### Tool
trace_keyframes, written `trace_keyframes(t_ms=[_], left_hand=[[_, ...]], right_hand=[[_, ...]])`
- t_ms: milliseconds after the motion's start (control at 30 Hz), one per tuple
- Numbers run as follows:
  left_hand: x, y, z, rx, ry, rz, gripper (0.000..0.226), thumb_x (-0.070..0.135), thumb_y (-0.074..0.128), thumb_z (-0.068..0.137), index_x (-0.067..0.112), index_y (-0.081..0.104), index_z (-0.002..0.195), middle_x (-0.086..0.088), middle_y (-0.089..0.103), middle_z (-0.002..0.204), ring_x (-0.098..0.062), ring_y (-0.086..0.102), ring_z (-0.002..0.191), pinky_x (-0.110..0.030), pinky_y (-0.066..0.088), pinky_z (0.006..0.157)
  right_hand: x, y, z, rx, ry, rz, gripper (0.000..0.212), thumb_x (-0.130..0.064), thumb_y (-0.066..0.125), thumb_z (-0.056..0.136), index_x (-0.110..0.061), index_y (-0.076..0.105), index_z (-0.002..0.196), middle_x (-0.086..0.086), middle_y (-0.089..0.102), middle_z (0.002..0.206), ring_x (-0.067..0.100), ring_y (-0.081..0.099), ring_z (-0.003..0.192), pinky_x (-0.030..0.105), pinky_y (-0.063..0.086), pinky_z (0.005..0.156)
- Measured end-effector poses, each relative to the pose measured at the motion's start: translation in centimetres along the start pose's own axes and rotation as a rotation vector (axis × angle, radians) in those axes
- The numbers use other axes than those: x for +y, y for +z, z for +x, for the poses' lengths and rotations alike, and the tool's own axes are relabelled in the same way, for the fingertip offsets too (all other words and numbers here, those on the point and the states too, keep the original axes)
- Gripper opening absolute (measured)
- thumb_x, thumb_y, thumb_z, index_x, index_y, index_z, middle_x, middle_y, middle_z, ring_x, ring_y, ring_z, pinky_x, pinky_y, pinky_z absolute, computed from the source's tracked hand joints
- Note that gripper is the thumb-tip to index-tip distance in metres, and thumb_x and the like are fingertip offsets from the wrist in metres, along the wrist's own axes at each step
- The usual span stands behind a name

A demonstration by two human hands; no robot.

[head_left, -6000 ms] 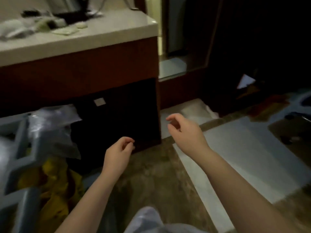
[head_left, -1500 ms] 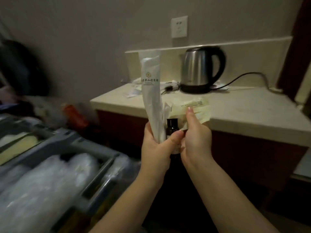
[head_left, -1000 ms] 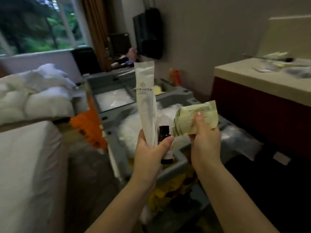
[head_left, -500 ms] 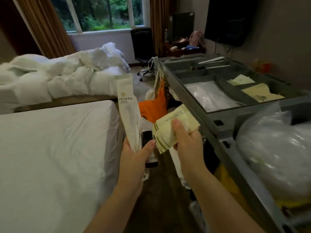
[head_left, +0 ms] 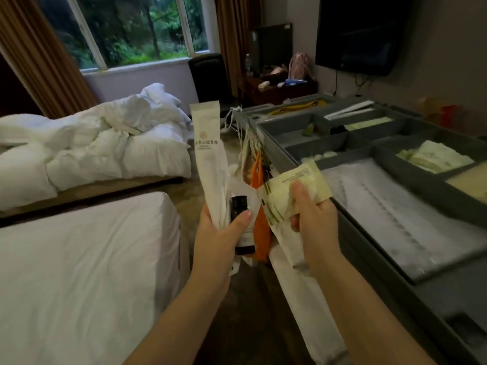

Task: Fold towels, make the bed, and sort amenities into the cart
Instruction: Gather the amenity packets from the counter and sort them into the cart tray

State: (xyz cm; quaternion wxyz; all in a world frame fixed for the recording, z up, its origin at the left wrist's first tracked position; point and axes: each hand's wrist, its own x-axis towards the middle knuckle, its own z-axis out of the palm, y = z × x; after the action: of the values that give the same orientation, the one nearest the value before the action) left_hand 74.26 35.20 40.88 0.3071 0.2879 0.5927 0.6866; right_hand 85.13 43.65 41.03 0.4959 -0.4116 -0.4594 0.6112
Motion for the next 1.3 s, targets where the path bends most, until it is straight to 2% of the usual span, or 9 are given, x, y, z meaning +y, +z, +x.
trace_keyframes(t_ms=[67,333,433,533,667,800,967,1100,1300], left_hand=[[0.8,-0.4,4.3,0.035,0.037,0.028,0.039,0.012,0.068,0.083,0.023,0.051,0.117,-0.004,0.068,0.098,-0.011,0.071,0.076,-0.023,0.055,0.056],[0.0,-1.9,19.8,0.045,0.012,0.029,0.046,0.016,0.068,0.083,0.025,0.047,0.122,0.004,0.065,0.095,-0.003,0.068,0.072,-0.015,0.052,0.052],[-1.4,-1.1,26.1,-0.076,-0.011,0.035,0.042,0.018,0.067,0.084,0.028,0.046,0.120,0.001,0.066,0.098,-0.007,0.069,0.075,-0.019,0.055,0.055],[-2.2,0.9,32.9,-0.268,-0.042,0.049,0.040,0.020,0.067,0.084,0.025,0.049,0.120,-0.006,0.067,0.101,-0.020,0.069,0.083,-0.032,0.058,0.061],[-3.0,5.7,38.8,-0.529,-0.082,0.028,0.045,0.022,0.069,0.082,0.026,0.049,0.123,-0.008,0.066,0.107,-0.028,0.066,0.096,-0.042,0.058,0.073],[-4.2,11.6,40.0,-0.790,-0.184,-0.033,0.039,0.018,0.070,0.081,0.038,0.052,0.110,-0.006,0.064,0.110,-0.026,0.066,0.097,-0.050,0.057,0.078],[-5.7,18.2,37.7,-1.039,-0.261,-0.046,0.046,0.012,0.069,0.082,0.020,0.051,0.123,-0.012,0.066,0.104,-0.028,0.066,0.089,-0.039,0.054,0.065],[-6.0,23.6,36.3,-1.163,-0.273,-0.026,0.045,0.015,0.070,0.082,0.019,0.051,0.123,-0.018,0.064,0.107,-0.033,0.065,0.092,-0.040,0.054,0.065],[-5.9,29.5,36.9,-1.219,-0.247,-0.017,0.041,0.017,0.067,0.083,0.023,0.052,0.120,-0.009,0.066,0.107,-0.025,0.067,0.096,-0.044,0.057,0.078]], right_hand=[[-0.6,3.2,3.9,-0.030,-0.026,-0.022,0.015,-0.035,0.055,0.094,-0.027,0.061,0.082,-0.011,0.062,0.069,0.004,0.059,0.062,0.022,0.050,0.062],[0.5,11.7,16.0,-0.049,-0.077,-0.098,0.009,-0.027,0.060,0.091,-0.021,0.064,0.085,-0.007,0.063,0.061,-0.001,0.057,0.050,0.017,0.048,0.052],[1.7,12.3,20.6,0.065,-0.064,-0.093,0.004,-0.021,0.065,0.089,-0.024,0.065,0.090,-0.006,0.069,0.074,0.008,0.064,0.069,0.024,0.053,0.064],[1.8,12.5,24.4,0.241,-0.089,-0.116,0.018,-0.015,0.063,0.089,-0.022,0.062,0.106,-0.007,0.065,0.085,0.003,0.057,0.071,0.014,0.047,0.059],[1.4,11.7,27.3,0.483,-0.133,-0.108,0.027,-0.014,0.061,0.091,-0.028,0.059,0.113,-0.013,0.064,0.101,0.002,0.059,0.092,0.019,0.049,0.075],[1.3,9.1,26.7,0.687,-0.161,-0.143,0.019,-0.015,0.055,0.094,-0.034,0.059,0.095,-0.009,0.066,0.101,0.006,0.063,0.094,0.023,0.054,0.076],[0.8,3.9,24.8,1.006,-0.208,-0.186,0.015,-0.015,0.054,0.094,-0.027,0.063,0.095,-0.009,0.069,0.091,0.005,0.066,0.084,0.014,0.051,0.061],[-0.7,-2.9,24.7,1.239,-0.197,-0.250,0.007,-0.020,0.056,0.094,-0.025,0.060,0.095,-0.003,0.066,0.092,0.014,0.065,0.088,0.028,0.054,0.072],[-3.1,-13.6,27.6,1.479,-0.032,-0.348,0.040,-0.028,0.051,0.098,-0.016,0.043,0.135,-0.002,0.054,0.106,0.007,0.055,0.078,0.028,0.052,0.067]])
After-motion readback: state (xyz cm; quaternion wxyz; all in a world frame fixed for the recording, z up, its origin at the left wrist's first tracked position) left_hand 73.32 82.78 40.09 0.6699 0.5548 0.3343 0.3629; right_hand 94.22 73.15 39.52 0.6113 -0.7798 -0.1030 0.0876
